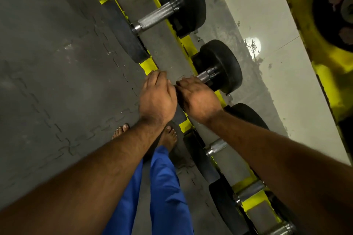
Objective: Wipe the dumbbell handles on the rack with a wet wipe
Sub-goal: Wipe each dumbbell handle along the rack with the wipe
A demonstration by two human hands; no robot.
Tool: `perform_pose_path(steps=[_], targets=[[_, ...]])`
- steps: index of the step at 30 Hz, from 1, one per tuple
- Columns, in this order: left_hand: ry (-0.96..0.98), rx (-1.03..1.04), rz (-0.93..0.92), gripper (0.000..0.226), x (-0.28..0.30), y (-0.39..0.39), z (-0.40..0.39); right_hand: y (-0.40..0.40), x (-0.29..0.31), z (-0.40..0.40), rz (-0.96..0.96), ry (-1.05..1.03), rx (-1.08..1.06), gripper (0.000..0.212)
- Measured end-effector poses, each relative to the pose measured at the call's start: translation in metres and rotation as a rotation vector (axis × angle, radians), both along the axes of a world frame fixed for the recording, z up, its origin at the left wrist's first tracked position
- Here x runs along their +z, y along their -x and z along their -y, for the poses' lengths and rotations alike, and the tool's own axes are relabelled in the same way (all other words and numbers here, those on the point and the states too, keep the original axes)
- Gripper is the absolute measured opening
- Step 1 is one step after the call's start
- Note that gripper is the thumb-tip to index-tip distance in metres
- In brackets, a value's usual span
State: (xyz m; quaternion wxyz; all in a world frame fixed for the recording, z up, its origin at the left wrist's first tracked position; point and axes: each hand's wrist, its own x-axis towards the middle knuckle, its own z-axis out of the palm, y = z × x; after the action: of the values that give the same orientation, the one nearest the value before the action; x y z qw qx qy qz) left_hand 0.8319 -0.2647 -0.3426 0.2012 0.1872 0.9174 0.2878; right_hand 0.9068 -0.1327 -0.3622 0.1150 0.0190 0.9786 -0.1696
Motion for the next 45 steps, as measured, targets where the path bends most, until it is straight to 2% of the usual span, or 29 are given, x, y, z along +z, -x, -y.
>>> perform_pose_path(steps=[4,8,13,18,22,26,30,34,37,41,45], targets=[[-0.014,0.006,0.004,0.053,0.003,-0.002,0.0,-0.005,-0.001,0.003,-0.039,-0.067,-0.015,0.031],[-0.021,0.016,-0.005,0.053,0.001,-0.003,0.0,-0.004,0.004,-0.005,-0.024,-0.098,-0.17,0.034],[-0.02,0.008,-0.018,0.054,-0.001,-0.002,0.0,-0.008,0.002,0.002,-0.012,-0.075,0.066,0.038],[-0.031,0.014,-0.028,0.052,-0.005,-0.002,0.002,-0.004,0.005,-0.014,0.006,-0.138,-0.061,0.043],[-0.034,0.005,-0.046,0.051,-0.003,-0.001,0.001,-0.013,0.004,-0.004,-0.051,-0.075,0.069,0.043],[-0.043,0.01,-0.054,0.052,-0.004,-0.003,0.002,-0.005,0.004,-0.021,-0.004,-0.158,-0.132,0.04],[-0.036,0.003,-0.043,0.053,-0.002,-0.003,0.001,-0.014,0.003,-0.009,-0.036,-0.104,-0.051,0.045],[-0.035,0.009,-0.053,0.052,-0.004,-0.004,0.002,-0.01,0.003,-0.026,0.01,-0.175,-0.195,0.043],[-0.042,0.004,-0.057,0.051,-0.004,-0.004,0.001,-0.01,-0.002,-0.019,-0.045,-0.155,-0.189,0.036],[-0.052,0.006,-0.079,0.049,-0.005,-0.004,0.002,0.001,0.005,-0.025,-0.005,-0.307,-0.156,0.023],[-0.049,0.006,-0.08,0.05,-0.004,-0.004,0.002,0.004,0.011,-0.019,0.086,-0.388,-0.093,0.031]])
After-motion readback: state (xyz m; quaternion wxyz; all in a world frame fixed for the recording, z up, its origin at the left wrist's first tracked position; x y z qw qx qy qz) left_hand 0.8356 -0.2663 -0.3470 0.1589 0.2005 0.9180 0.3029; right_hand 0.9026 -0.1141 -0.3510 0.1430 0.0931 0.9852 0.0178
